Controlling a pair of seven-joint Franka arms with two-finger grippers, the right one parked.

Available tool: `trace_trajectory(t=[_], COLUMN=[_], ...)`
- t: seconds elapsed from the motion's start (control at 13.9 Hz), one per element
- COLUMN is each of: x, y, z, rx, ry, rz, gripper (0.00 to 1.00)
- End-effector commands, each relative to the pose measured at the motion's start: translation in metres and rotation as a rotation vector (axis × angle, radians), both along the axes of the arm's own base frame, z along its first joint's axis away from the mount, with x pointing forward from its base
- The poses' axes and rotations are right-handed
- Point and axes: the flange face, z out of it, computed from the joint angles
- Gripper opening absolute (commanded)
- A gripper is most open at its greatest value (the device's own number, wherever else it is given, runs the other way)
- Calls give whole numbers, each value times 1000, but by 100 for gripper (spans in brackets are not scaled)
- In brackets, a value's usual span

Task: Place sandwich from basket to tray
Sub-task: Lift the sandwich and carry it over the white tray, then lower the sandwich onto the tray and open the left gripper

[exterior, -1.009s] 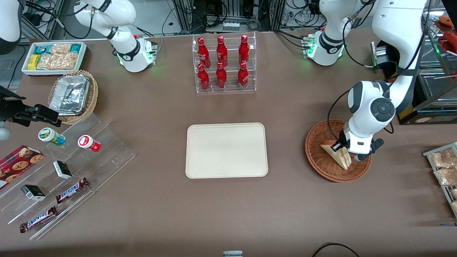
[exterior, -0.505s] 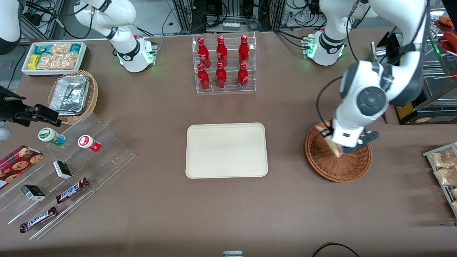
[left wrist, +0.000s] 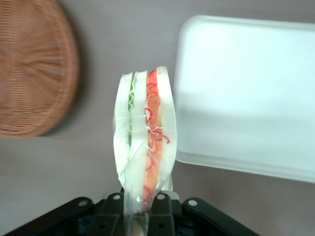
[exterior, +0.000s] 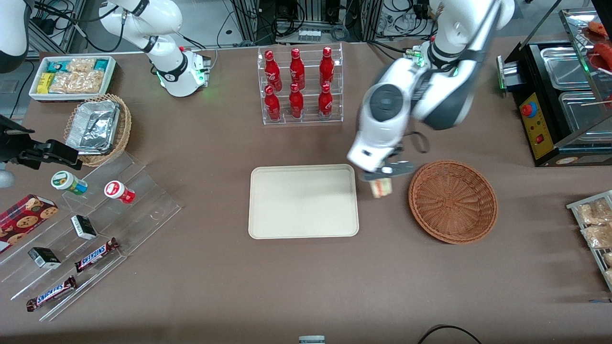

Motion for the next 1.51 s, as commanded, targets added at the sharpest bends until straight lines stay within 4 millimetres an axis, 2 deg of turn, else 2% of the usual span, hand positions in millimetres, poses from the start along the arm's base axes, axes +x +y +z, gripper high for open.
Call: trace_trajectory(t=[0.0,0.22,0.36,0.65,1.01,1.15,1.23,1.3,1.37,1.44], x=[11,-3,-11,-12,-14,-14,-14,-15,-14,-12], y=[-76,-122,-140,-156,-166,-166,-166,-167,-166,-165], z=[-34,-67,-92,-115,-152,-156,-157,-158,-156,-151], rx=[-34,-88,-111,-164,-140,-137,-136,-136,-136,-138], ry=[-8,-76,-99,-148,-148,-163,-161,-160,-162,-164], rz=[3,-66,-94,-103,-128,-142,-142,-144,-146,-142], gripper=[0,0,0,0,0,0,5,56,98,100])
